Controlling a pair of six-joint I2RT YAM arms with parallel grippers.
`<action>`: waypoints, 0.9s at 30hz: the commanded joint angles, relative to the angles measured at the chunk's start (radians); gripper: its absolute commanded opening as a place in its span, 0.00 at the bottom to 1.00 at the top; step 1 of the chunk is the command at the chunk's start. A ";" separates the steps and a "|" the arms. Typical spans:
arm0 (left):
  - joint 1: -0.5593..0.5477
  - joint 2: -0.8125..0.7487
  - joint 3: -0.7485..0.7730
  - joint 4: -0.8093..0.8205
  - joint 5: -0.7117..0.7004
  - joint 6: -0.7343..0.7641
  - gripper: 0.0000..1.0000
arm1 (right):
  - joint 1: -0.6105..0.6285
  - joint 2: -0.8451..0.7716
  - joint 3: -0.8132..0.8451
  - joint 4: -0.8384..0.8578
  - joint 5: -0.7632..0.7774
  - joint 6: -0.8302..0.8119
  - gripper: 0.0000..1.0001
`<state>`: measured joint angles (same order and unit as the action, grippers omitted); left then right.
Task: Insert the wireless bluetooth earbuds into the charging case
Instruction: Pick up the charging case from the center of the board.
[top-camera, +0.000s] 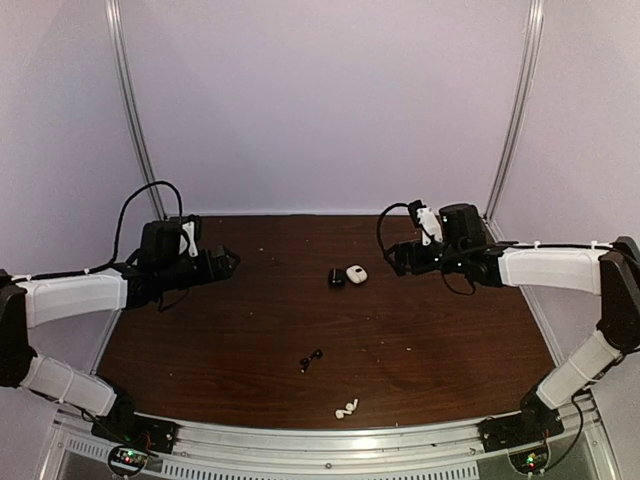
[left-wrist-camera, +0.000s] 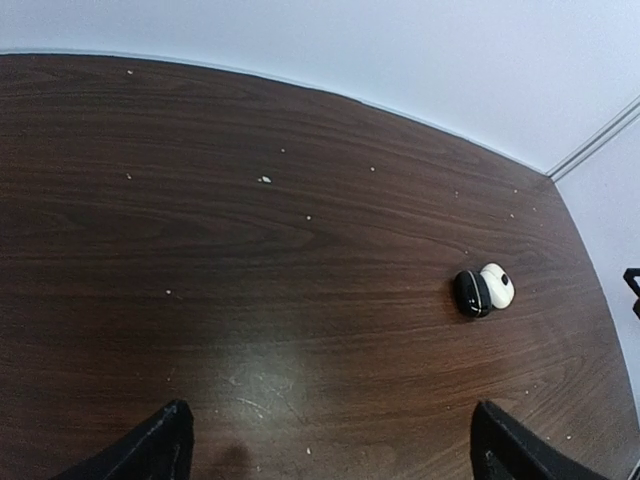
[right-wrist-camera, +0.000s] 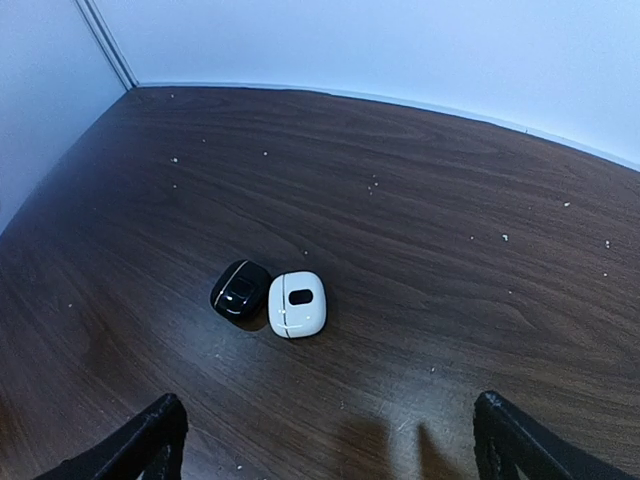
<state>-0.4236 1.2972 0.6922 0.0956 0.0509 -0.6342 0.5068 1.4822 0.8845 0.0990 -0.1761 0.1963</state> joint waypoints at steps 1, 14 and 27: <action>-0.033 -0.008 -0.032 0.104 -0.003 0.022 0.98 | 0.013 0.119 0.137 -0.142 0.027 -0.098 1.00; -0.067 -0.100 -0.068 0.156 -0.056 0.116 0.98 | 0.018 0.457 0.464 -0.384 0.028 -0.155 0.97; -0.067 -0.071 -0.072 0.203 -0.024 0.103 0.98 | 0.036 0.614 0.621 -0.438 -0.004 -0.147 0.89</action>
<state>-0.4862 1.2224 0.6262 0.2333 0.0143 -0.5434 0.5240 2.0586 1.4536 -0.3035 -0.1673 0.0513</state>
